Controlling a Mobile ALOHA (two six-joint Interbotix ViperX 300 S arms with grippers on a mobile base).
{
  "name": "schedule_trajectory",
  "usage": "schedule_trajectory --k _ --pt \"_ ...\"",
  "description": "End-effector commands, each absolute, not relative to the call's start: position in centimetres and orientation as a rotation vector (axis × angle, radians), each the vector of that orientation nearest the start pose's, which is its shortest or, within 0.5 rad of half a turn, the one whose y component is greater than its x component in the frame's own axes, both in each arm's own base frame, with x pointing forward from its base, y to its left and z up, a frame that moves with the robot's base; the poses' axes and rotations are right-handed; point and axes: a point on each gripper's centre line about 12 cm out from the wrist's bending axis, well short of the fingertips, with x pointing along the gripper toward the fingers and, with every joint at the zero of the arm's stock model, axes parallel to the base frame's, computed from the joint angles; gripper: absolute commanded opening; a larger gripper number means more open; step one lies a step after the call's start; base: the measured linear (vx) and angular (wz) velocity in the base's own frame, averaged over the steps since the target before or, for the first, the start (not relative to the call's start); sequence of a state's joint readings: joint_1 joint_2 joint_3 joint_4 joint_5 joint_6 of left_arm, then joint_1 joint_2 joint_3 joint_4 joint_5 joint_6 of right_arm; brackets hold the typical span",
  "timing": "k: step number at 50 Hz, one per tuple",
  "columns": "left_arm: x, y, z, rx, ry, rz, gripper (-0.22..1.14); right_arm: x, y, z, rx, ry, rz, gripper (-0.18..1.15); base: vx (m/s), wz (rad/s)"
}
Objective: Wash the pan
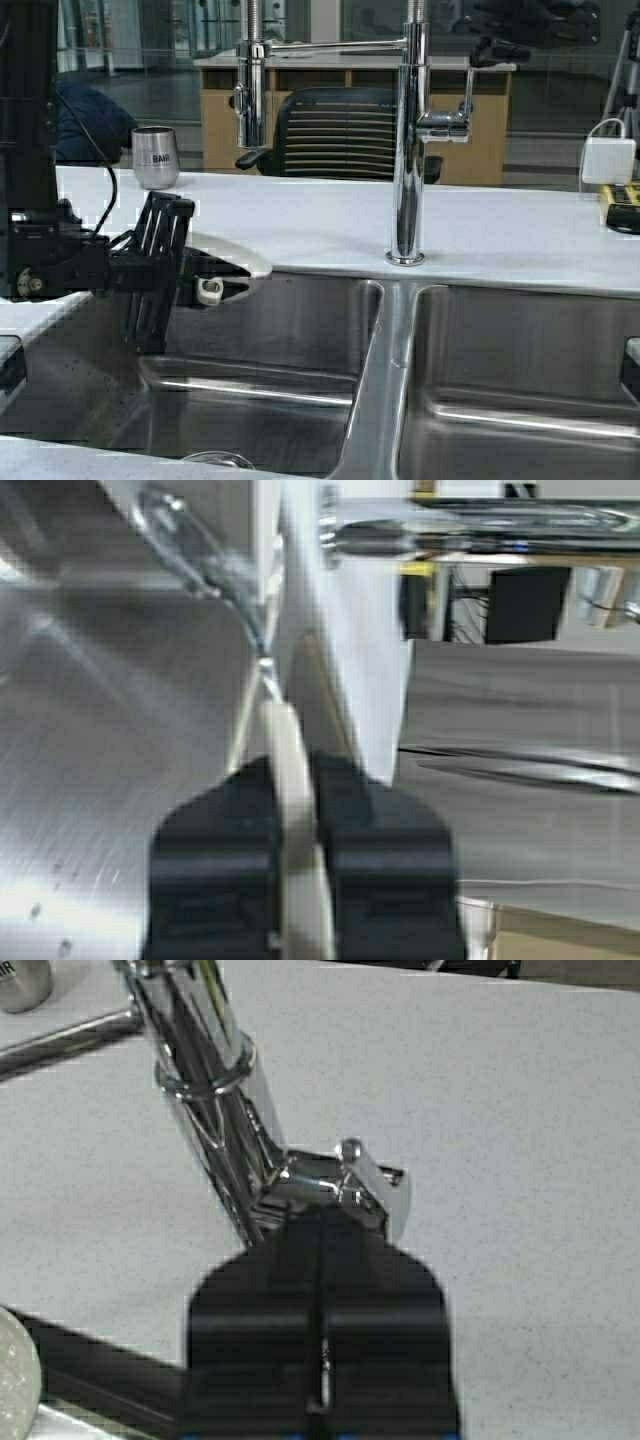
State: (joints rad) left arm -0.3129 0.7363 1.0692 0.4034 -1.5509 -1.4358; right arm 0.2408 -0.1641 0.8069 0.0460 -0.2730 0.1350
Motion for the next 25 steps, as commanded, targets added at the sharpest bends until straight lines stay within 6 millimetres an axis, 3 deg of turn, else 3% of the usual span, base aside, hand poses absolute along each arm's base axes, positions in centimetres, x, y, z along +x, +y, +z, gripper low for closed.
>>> schedule_trajectory --k 1,11,25 --pt "25.2 -13.6 0.0 -1.459 0.756 -0.436 0.02 33.2 7.9 22.2 0.161 0.357 0.184 0.07 0.00 0.00" --pt "25.7 -14.5 0.2 -1.565 0.695 -0.619 0.02 30.1 7.9 22.5 0.174 0.349 0.204 0.07 0.00 0.00" --pt "24.1 -14.2 -0.9 -1.320 0.768 -0.553 0.03 26.0 7.7 24.2 0.184 0.302 0.243 0.07 0.00 0.00"
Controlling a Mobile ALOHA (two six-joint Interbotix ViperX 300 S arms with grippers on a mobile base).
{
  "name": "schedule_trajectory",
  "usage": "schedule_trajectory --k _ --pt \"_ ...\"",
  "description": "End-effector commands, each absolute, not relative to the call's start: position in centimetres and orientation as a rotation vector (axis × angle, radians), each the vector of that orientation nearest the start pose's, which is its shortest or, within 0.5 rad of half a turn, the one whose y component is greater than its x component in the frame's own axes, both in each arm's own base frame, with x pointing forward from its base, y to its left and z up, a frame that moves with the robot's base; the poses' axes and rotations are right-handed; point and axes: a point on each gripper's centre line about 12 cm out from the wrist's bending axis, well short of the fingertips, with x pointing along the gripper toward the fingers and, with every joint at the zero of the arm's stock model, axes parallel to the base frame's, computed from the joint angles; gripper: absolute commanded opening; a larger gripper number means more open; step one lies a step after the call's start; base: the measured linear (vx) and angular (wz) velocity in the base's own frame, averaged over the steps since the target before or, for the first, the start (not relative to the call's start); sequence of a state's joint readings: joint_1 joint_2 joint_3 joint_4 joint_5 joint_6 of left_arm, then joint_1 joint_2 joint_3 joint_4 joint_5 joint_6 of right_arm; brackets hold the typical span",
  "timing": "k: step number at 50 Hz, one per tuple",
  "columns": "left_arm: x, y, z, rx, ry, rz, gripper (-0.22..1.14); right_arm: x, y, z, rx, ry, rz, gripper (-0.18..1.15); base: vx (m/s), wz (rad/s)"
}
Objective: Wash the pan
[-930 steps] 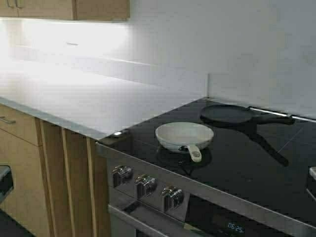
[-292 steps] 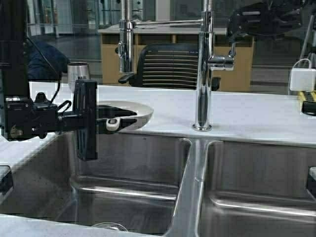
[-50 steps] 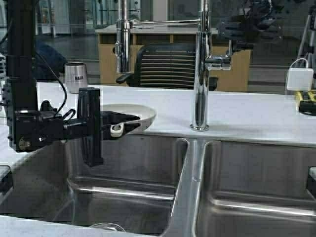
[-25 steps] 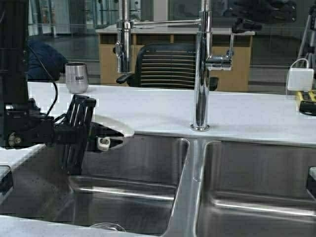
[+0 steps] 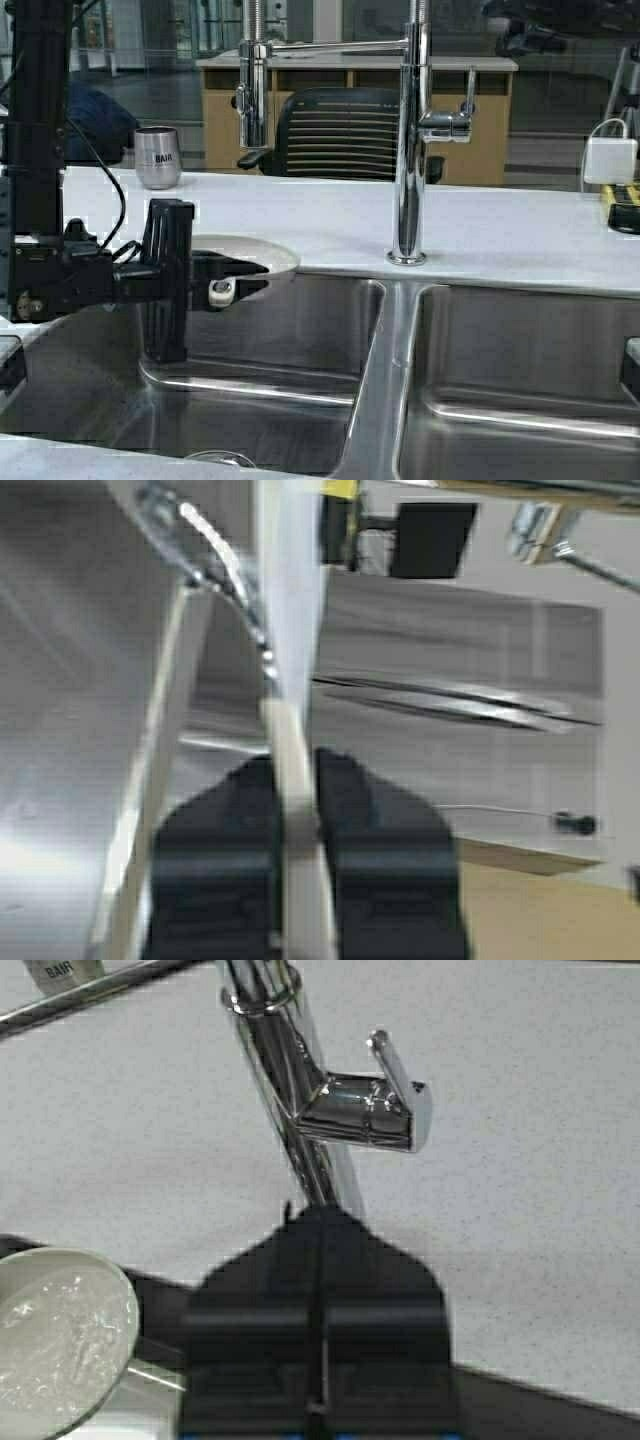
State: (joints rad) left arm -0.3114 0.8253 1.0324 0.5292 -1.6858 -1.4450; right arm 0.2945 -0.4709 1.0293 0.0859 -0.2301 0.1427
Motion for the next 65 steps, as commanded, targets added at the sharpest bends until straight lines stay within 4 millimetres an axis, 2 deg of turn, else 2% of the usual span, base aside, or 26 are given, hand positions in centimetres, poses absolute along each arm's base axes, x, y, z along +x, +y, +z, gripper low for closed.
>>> schedule_trajectory --k 1,15,21,31,36,40,49,60,65 --pt "24.0 -14.2 -0.9 -1.304 0.777 -0.546 0.03 25.8 7.6 24.3 0.184 0.299 0.244 0.07 0.00 0.00" --pt "24.0 -13.3 0.1 -0.970 0.998 -0.322 0.03 24.1 7.2 25.5 0.191 0.266 0.252 0.07 -0.01 0.00" --pt "24.9 -13.3 2.2 -0.720 1.066 -0.227 0.03 23.7 7.1 25.8 0.194 0.252 0.254 0.07 -0.01 0.00" --pt "27.3 -13.4 7.3 -0.250 1.064 -0.120 0.03 23.5 7.0 26.5 0.199 0.228 0.257 0.07 -0.01 0.01" --pt "27.6 -13.6 9.6 -0.031 1.059 -0.091 0.03 23.4 7.0 26.5 0.199 0.227 0.257 0.07 -0.02 0.01" --pt "27.4 -13.7 10.6 0.106 1.074 -0.080 0.03 23.4 7.0 26.5 0.200 0.225 0.257 0.07 -0.02 0.01" --pt "27.0 -13.5 10.2 0.192 1.119 -0.087 0.03 23.4 7.0 26.7 0.197 0.222 0.258 0.07 -0.02 0.02" --pt "26.4 -13.1 6.4 0.262 1.228 -0.074 0.03 23.4 7.0 26.5 0.197 0.225 0.258 0.07 -0.02 0.01" --pt "26.2 -13.1 6.4 0.269 1.225 -0.086 0.03 23.3 6.9 26.4 0.195 0.228 0.258 0.07 -0.02 0.00"
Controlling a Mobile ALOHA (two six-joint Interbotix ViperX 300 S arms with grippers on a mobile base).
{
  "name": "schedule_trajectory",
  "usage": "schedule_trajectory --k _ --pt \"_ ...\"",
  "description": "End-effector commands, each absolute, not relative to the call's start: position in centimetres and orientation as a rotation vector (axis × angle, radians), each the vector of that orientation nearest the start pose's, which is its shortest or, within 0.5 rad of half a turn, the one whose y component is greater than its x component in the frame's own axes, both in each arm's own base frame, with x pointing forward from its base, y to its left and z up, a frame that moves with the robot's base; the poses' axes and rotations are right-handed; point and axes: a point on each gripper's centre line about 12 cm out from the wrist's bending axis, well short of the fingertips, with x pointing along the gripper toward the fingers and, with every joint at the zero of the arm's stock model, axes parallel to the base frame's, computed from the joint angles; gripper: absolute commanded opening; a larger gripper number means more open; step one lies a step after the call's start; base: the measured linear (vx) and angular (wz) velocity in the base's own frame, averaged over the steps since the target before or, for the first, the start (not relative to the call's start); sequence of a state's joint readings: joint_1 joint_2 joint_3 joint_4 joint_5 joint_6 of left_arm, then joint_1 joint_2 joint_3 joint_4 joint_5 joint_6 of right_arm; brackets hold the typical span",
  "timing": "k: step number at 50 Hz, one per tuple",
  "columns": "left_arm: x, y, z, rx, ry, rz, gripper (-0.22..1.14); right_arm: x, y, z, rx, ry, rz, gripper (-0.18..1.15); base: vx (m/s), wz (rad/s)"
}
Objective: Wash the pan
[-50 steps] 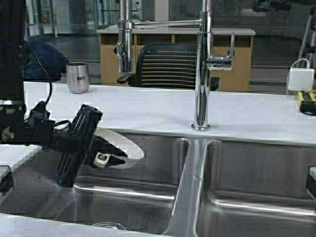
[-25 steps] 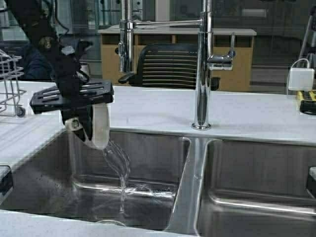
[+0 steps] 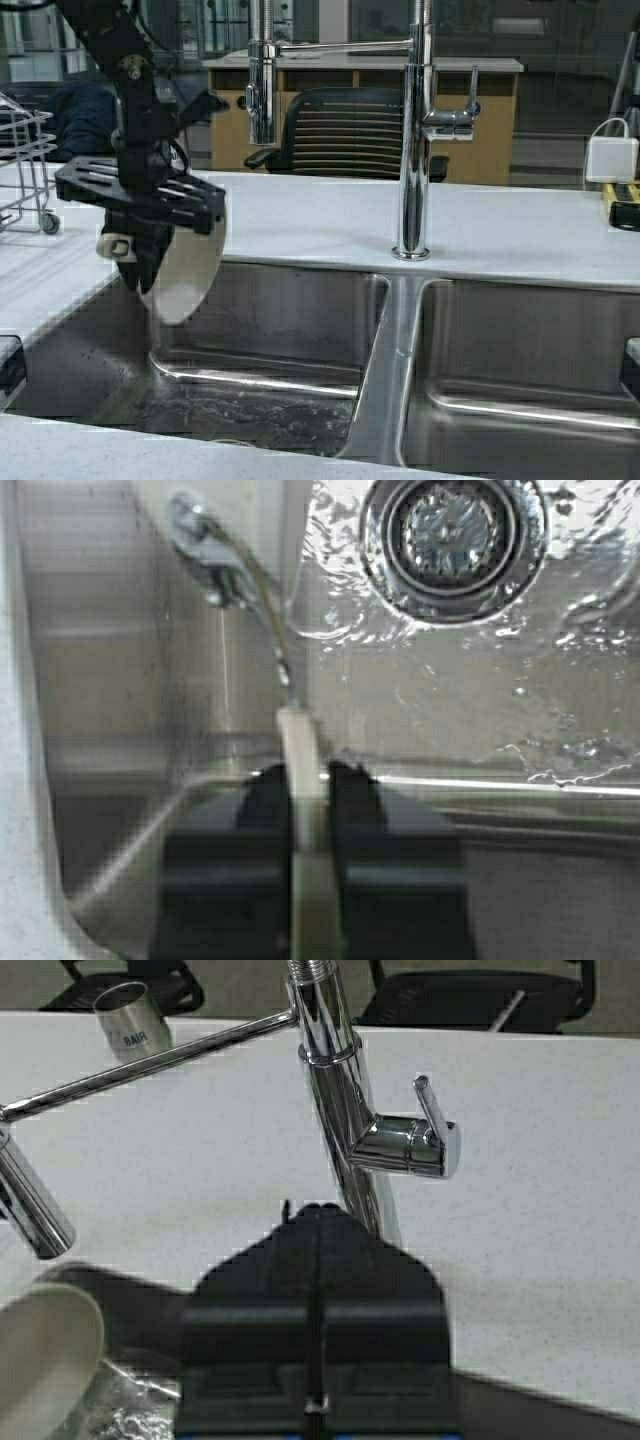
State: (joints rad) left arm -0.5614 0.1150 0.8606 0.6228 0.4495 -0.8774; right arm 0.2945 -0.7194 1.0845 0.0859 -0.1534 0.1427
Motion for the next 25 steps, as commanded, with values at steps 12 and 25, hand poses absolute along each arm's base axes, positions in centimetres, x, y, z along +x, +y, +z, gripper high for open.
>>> schedule_trajectory --k 12,25 --pt "26.7 -13.3 9.9 0.288 1.111 -0.154 0.03 23.3 6.9 26.2 0.189 0.233 0.258 0.07 -0.02 0.00" --pt "26.9 -11.6 14.4 0.317 1.018 -0.088 0.03 23.3 6.9 26.2 0.185 0.230 0.258 0.07 0.00 0.00"
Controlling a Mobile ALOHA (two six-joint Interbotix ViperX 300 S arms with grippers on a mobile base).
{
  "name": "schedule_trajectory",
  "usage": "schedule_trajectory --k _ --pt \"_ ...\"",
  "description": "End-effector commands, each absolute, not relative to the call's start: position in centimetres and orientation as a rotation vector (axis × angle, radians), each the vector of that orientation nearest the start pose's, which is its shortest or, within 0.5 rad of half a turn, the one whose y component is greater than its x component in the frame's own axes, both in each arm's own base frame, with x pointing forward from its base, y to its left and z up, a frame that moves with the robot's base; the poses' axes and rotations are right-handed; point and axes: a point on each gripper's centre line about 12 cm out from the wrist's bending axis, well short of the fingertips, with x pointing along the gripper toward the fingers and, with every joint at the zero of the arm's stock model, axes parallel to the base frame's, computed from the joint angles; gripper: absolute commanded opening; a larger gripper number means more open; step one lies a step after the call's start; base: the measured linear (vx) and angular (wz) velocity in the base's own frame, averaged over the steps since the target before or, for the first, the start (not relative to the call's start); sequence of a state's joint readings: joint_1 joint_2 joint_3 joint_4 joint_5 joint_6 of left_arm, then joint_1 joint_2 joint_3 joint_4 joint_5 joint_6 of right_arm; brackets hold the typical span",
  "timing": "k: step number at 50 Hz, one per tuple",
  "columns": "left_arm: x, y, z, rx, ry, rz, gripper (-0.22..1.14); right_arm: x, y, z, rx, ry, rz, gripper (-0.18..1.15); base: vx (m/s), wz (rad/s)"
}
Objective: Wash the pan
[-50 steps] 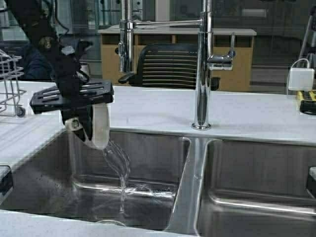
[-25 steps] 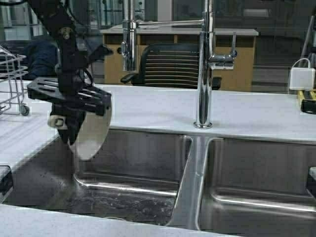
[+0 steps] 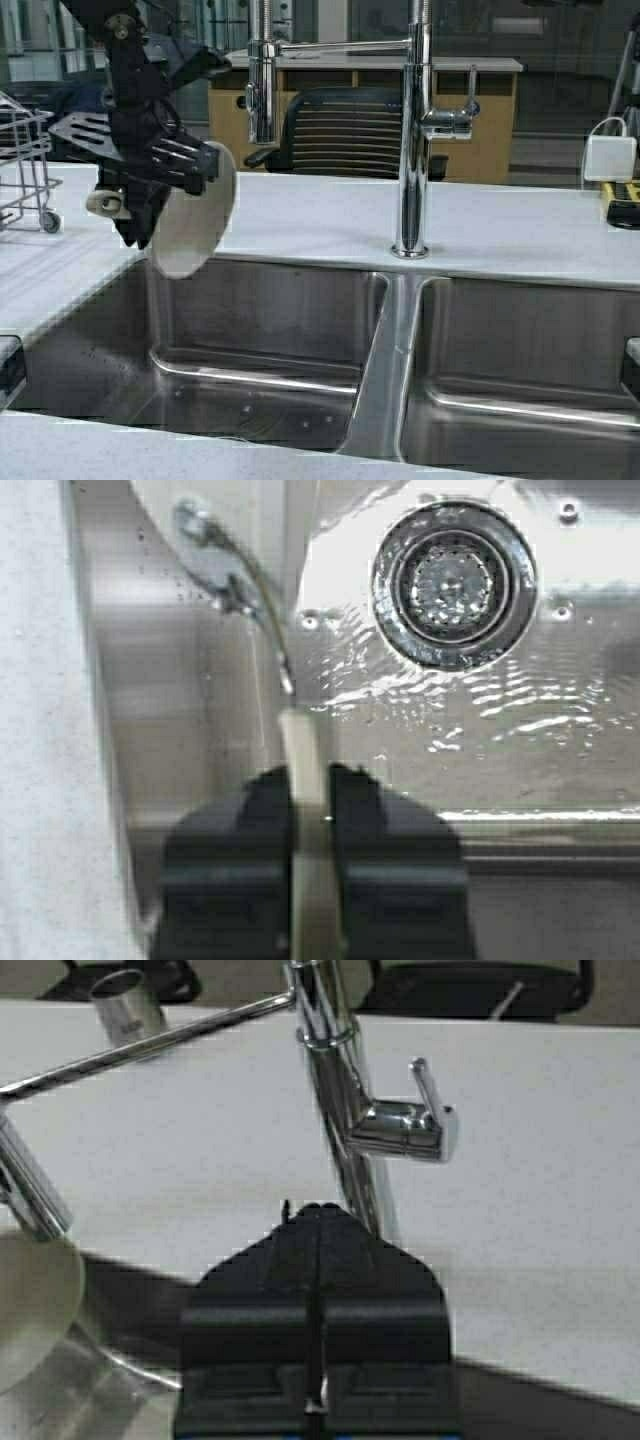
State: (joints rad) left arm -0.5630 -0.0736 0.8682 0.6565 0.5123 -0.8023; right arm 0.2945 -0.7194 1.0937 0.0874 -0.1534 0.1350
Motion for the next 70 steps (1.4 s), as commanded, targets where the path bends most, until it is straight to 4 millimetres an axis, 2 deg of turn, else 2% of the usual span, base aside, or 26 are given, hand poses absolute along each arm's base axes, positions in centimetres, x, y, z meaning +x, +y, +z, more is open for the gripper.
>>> schedule_trajectory --k 1,13,24,31,39,44,55,63,70 --pt "27.0 -11.3 14.9 0.319 1.006 -0.080 0.03 23.3 6.9 26.2 0.185 0.230 0.258 0.07 0.00 0.00" --pt "27.4 -6.5 21.2 0.369 0.860 0.053 0.03 23.4 7.0 26.1 0.183 0.234 0.258 0.07 0.00 0.00" --pt "26.5 -2.2 26.3 0.427 0.797 0.172 0.03 23.6 7.0 25.7 0.180 0.249 0.256 0.07 0.00 0.00" --pt "25.4 0.9 28.3 0.453 0.784 0.257 0.03 23.6 7.0 25.7 0.179 0.247 0.257 0.07 0.00 0.00" --pt "24.4 4.1 29.7 0.501 0.794 0.340 0.03 23.7 7.0 25.9 0.177 0.239 0.257 0.07 0.00 0.00" --pt "24.1 5.7 29.9 0.545 0.822 0.372 0.03 23.7 7.1 26.2 0.170 0.230 0.260 0.07 0.00 0.00" --pt "23.8 7.5 29.0 0.553 0.887 0.415 0.03 23.8 7.1 26.4 0.165 0.224 0.264 0.07 0.00 0.00" --pt "23.5 10.3 26.8 0.547 0.975 0.466 0.03 23.7 7.1 26.2 0.165 0.230 0.263 0.07 0.00 0.00" --pt "24.3 11.9 24.4 0.585 1.078 0.439 0.03 23.7 7.1 26.1 0.164 0.236 0.263 0.07 0.01 0.03"
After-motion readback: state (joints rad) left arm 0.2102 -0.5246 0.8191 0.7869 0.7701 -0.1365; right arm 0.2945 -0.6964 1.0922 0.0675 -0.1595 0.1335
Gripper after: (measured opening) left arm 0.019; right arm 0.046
